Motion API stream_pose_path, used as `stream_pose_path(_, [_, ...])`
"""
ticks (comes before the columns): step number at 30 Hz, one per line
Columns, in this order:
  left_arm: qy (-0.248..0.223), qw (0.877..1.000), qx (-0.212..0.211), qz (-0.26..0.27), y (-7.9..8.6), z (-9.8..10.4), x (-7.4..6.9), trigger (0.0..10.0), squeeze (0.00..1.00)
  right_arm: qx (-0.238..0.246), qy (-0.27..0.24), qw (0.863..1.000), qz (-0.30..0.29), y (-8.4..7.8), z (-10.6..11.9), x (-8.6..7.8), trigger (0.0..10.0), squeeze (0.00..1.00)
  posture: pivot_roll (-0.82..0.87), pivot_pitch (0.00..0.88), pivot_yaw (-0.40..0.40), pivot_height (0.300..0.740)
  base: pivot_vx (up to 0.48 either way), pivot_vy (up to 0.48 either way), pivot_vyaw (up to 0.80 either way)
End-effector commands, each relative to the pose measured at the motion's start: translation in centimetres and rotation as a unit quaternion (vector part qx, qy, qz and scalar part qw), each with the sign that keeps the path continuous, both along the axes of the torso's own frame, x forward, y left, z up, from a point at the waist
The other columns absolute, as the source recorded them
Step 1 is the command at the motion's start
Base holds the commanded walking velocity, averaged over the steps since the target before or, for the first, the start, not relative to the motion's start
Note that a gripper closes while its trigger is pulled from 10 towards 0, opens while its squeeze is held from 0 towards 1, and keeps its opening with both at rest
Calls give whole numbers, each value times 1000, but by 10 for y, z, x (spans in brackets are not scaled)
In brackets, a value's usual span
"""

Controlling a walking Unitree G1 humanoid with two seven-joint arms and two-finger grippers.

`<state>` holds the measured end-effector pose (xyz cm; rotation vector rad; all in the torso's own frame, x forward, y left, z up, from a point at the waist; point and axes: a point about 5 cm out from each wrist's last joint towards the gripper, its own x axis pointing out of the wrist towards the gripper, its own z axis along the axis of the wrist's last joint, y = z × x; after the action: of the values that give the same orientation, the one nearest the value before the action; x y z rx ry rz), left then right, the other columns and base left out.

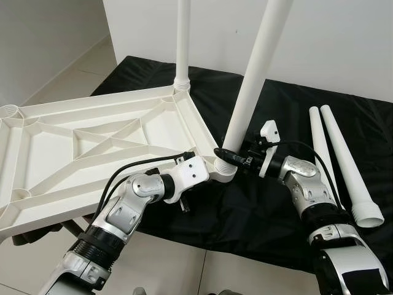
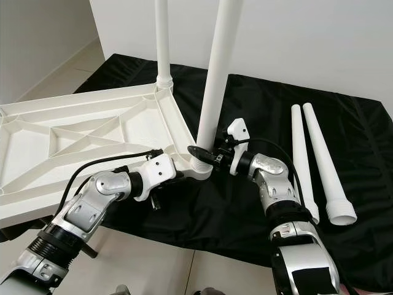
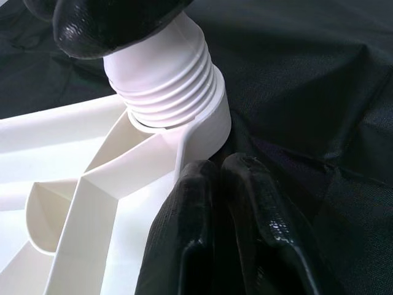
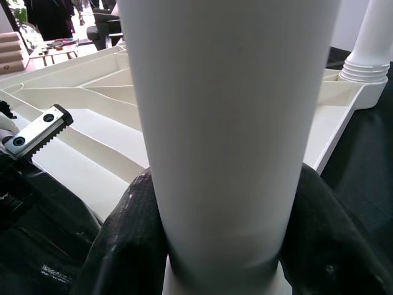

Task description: Building children table

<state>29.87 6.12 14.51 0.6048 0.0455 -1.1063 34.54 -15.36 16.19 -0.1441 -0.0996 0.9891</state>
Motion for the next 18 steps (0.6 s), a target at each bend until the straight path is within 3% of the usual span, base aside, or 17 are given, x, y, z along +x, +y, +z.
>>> stream_pose_path(1, [6,1000,6,-5,-2,-2,-2,10000,0,-1,1,1000,11,5,-1,-2,10000,0,-31,52,-13,740,0,0,0])
stream_pose_path(18, [5,1000,4,-5,-2,-1,-2,10000,0,10,-11,999,-33,5,-3,-11,10000,0,-41,52,-11,740,0,0,0])
